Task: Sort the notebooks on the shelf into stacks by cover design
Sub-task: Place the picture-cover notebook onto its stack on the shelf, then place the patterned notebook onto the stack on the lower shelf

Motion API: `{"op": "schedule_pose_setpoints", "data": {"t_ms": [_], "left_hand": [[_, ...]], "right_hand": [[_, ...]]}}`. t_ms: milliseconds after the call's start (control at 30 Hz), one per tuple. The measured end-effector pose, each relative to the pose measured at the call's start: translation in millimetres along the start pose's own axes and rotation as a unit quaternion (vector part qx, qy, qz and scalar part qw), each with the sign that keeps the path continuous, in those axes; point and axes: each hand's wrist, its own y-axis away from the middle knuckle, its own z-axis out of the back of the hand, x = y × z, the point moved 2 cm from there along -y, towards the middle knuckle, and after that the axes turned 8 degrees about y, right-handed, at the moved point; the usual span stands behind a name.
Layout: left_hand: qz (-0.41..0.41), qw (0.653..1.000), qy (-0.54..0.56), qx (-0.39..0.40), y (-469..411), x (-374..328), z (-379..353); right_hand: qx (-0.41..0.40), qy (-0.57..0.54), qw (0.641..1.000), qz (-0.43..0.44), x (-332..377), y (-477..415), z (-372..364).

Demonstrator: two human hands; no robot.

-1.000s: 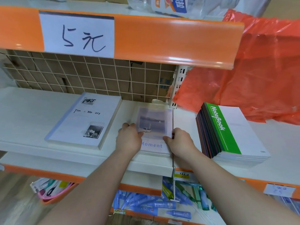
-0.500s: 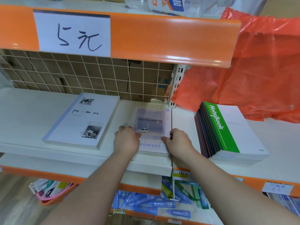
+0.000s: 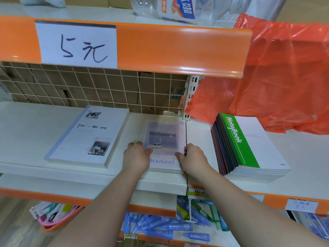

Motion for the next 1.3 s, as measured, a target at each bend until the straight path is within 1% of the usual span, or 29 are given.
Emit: {"op": "schedule_pose_setpoints", "data": {"t_ms": [100,167,200,267,333,400,467,500,567,633,700,933,1067,1167,1300], "left_hand": [[-0.016,0.999,-0.025,-0.013,2,-5,7],[-0.069,0.994,-0.069,-0.043,4,-20,11],[-0.108,0.989,-0.086,-0.057,6,-32,12],[-0.191,0.973,-0.106,-0.07,10,-64,12],[-0.246,0.959,-0.13,-0.053,13,-96,7],[-0.269,0.951,-0.152,-0.022,18,-124,-2],[-0.301,0.938,-0.171,-0.019,25,-145,-14],[-0.313,0.932,-0.182,-0.017,31,-156,-21],[-0.315,0.929,-0.193,0.01,42,-176,-39],[-0.311,0.929,-0.195,0.04,54,-198,-59],[-0.327,0.922,-0.203,0.048,68,-223,-79],[-0.372,0.896,-0.232,0.069,124,-309,-156],[-0.374,0.893,-0.235,0.084,151,-350,-206],[-0.374,0.888,-0.248,0.103,169,-373,-240],[-0.383,0.879,-0.256,0.124,179,-397,-273]], "right_hand": [[0.01,0.024,1.0,0.014,4,5,7],[-0.024,0.07,0.995,0.065,10,11,22],[-0.054,0.1,0.988,0.105,13,13,32],[-0.106,0.166,0.963,0.185,18,16,52],[-0.127,0.241,0.936,0.222,14,16,73],[-0.123,0.285,0.929,0.199,-2,18,94],[-0.121,0.3,0.932,0.162,-29,21,114],[-0.12,0.299,0.936,0.142,-43,23,123],[-0.108,0.288,0.946,0.103,-74,29,138],[-0.106,0.276,0.952,0.077,-103,35,149],[-0.109,0.264,0.957,0.057,-133,41,160],[-0.102,0.238,0.966,0.009,-250,62,212],[-0.096,0.245,0.965,-0.012,-315,69,236],[-0.095,0.25,0.963,-0.029,-360,74,249],[-0.09,0.244,0.964,-0.048,-402,78,262]]}}
